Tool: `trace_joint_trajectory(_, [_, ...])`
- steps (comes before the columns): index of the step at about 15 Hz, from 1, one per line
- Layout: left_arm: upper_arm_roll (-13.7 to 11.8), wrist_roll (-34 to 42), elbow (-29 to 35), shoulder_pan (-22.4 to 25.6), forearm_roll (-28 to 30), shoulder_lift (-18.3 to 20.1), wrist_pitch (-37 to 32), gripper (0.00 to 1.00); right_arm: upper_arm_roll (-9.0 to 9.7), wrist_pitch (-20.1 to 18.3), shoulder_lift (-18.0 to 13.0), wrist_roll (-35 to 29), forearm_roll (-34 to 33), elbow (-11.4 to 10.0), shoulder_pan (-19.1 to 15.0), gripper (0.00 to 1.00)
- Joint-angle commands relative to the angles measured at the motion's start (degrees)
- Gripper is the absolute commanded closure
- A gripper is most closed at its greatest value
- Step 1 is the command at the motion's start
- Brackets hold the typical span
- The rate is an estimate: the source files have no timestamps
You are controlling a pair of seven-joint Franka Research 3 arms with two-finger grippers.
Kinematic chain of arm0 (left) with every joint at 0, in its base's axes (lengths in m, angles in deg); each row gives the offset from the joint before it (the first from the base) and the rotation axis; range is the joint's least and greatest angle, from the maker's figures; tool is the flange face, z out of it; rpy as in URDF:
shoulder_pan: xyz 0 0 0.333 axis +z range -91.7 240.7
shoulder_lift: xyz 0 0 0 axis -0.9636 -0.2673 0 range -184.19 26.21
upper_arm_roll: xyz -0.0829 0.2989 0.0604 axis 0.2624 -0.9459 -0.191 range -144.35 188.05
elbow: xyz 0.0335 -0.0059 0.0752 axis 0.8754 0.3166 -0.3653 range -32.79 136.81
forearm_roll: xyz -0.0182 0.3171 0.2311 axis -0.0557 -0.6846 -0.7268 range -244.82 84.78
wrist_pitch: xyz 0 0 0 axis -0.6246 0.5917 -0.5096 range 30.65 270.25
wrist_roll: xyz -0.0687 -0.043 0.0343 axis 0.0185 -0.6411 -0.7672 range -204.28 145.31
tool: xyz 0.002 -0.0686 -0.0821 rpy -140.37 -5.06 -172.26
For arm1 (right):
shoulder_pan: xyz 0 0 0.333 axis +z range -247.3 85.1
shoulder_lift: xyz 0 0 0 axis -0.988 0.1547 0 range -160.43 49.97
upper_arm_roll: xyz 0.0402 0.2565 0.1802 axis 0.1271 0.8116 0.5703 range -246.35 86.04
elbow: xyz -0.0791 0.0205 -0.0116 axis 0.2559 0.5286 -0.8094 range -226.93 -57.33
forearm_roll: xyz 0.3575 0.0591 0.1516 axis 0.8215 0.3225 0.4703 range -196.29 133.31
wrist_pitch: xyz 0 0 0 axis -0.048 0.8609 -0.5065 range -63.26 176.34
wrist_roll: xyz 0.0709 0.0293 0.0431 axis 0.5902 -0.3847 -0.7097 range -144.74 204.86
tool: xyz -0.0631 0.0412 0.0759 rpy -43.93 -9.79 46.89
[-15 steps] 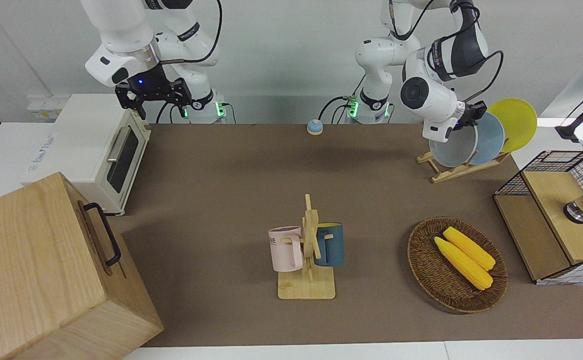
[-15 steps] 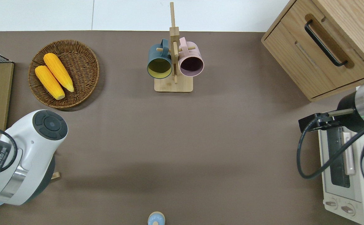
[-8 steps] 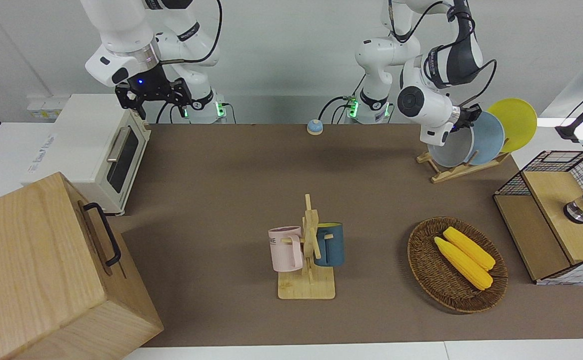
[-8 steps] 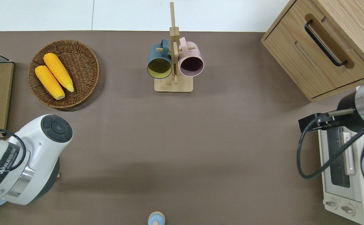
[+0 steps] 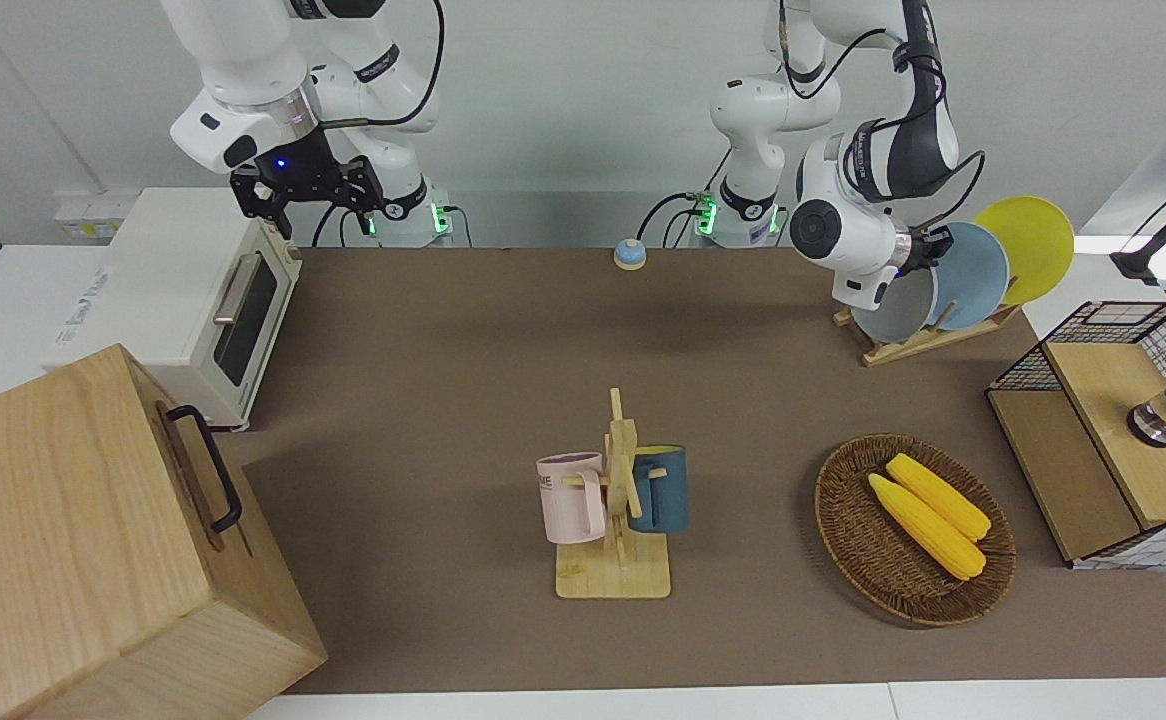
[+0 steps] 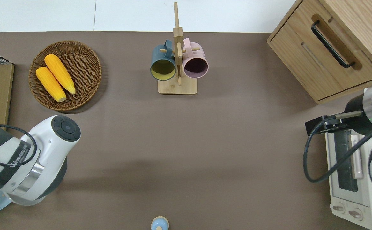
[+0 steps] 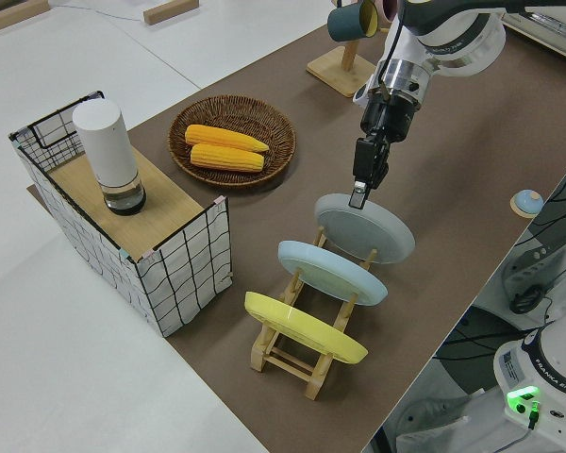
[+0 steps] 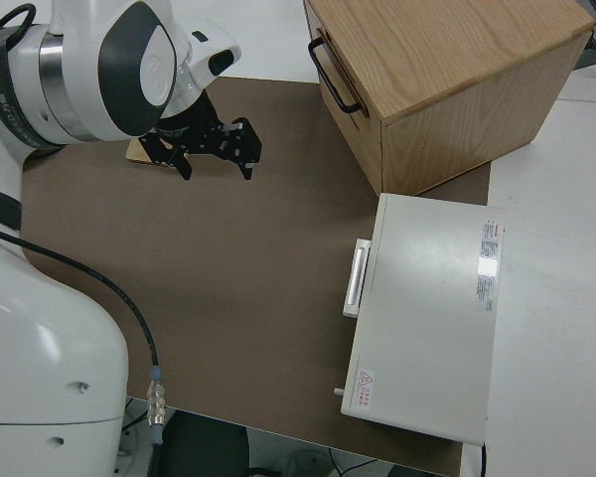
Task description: Pick gray plate from table and place it on lower plate rack with left arm
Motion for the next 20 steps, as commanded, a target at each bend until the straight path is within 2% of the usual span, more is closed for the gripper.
trace_joint_trajectory(1, [-0.8,-0.8,0.1,-0.2,-1.0,-0.4,1.4,0.83,1.24,-0.7,-0.1,-0.7,-0.4,0.4,-1.4,0.017])
trace_joint_trajectory(6, [-1.0,0.0,-0.4,-0.2,-0.9,-0.4,1.9,0.32,1.24,-0.8,-0.1,-0.7,-0.4,0.4,-1.4,0.017])
trace_joint_trajectory(8, [-1.0,0.2,-0.4,-0.1,-0.7,-0.3,1.9,0.24,1.24,-0.7,-0.1,-0.7,-0.4,0.4,-1.4,0.017])
trace_joint_trajectory(11, [-1.3,1.3,-0.6,-0.2,-0.2,0.0,1.9,0.04,1.24,-0.7,-0.1,-0.7,-0.4,0.4,-1.4,0.017])
trace_joint_trajectory(16, [-1.4,9.3,-4.9,-0.1,8.2,1.4,1.7,0.01,1.24,-0.7,-0.1,-0.7,-0.4,0.4,-1.4,0.017])
trace_joint_trajectory(20, [-3.1,17.2,-11.3,-0.1,18.7,1.6,1.7,0.01,1.24,-0.7,-0.1,-0.7,-0.4,0.4,-1.4,0.017])
